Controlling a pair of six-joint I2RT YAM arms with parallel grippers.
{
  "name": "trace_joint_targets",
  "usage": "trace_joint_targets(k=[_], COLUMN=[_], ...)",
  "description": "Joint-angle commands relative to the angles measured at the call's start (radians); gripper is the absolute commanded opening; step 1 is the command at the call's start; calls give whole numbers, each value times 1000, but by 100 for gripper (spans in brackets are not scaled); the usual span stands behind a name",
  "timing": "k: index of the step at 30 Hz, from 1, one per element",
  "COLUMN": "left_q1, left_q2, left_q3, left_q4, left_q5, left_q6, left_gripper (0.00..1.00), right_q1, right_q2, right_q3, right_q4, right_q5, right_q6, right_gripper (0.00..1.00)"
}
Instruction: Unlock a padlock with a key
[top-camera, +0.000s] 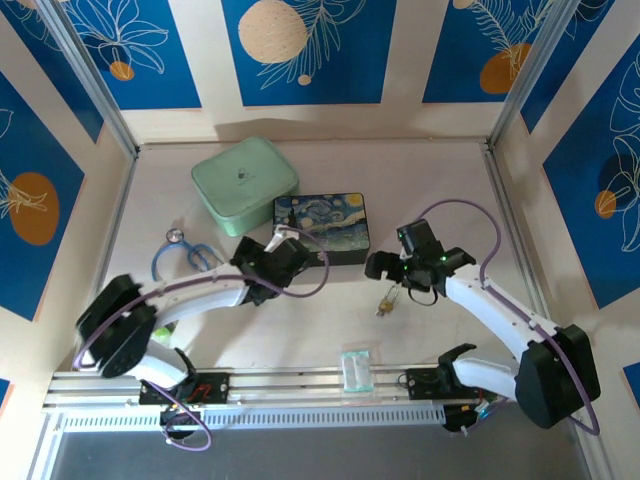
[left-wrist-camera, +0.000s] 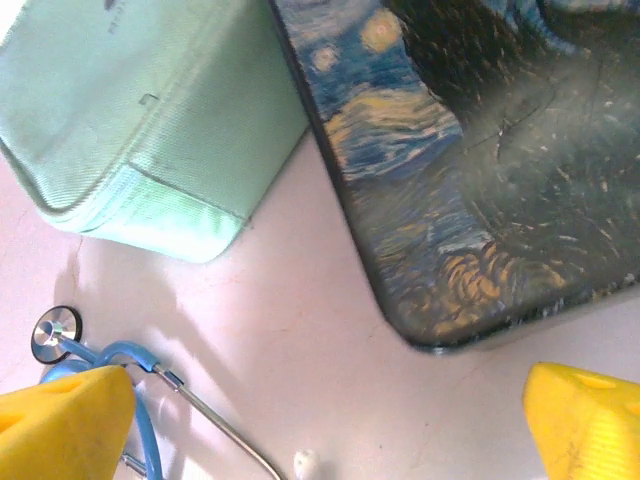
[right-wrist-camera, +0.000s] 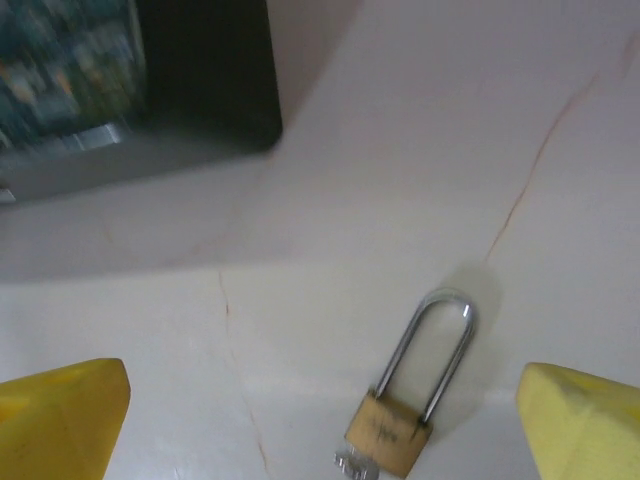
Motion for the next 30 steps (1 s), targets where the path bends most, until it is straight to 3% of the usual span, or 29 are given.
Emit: trace_joint_targets(k=[1,5,9,14,16,20,22,27,30], left_q1=[18,79,170,333,399,526,574,708,777], left_q2=[-154,-275,-299,-215,-203,-78,-10,84,53], left_q3=[-95,-213,-277,-351,-345,-442,-455,-510,-519], left_q4=[113,261,441,738,748,1088,1138,1333,1276], left_q5=[25,-30,-127,-169,-73,33,62,299,467], left_q6=[-34,26,174,320,323,403,369,305,253], left_gripper=[99,99,99,99,100,100,100,100,100], right_q1=[-76,-147,-194,-324,-368,-380,-375,-395,-391], right_q2=[-8,-23,-21,61,106,204,250,393,391], right_q3=[21,-33,-177,-290,-330,-321,-320,-331,-331], right_q4=[88,292,618,913,1043,1188,1263,1415,1409], right_q5=[80,144,251,147,86,39,24,-16,-15], right_q6=[-107,-248,-432,-483,-470,-487,-503,-496,-499], right_gripper=[99,99,99,99,99,99,99,99,99])
